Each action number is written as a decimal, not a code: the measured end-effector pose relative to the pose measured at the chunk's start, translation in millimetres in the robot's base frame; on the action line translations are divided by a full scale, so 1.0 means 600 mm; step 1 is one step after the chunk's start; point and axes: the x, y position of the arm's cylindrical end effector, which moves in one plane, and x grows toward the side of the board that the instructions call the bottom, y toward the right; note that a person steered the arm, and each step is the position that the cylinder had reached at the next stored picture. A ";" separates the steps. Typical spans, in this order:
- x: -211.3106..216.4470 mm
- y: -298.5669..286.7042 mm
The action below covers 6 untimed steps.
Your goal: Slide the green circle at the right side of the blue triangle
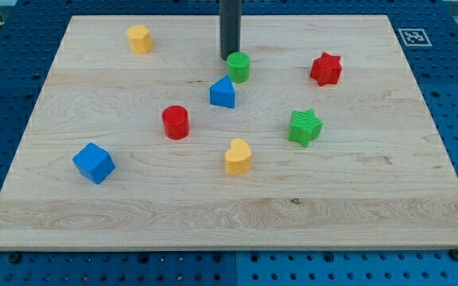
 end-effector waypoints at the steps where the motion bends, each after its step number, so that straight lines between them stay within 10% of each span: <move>1: 0.000 -0.010; 6: 0.019 0.027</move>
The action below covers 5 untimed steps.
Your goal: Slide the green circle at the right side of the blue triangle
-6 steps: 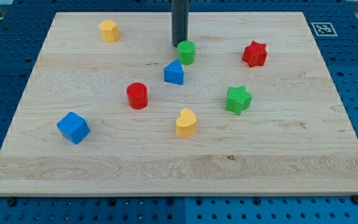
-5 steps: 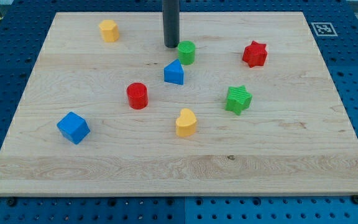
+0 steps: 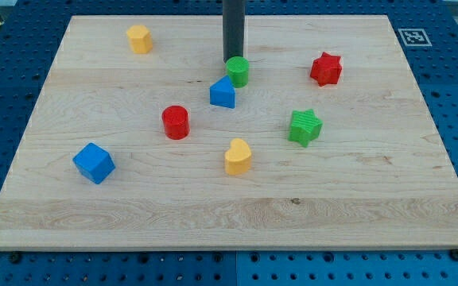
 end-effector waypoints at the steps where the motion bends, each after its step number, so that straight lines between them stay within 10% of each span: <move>1: 0.000 -0.018; 5: 0.077 0.025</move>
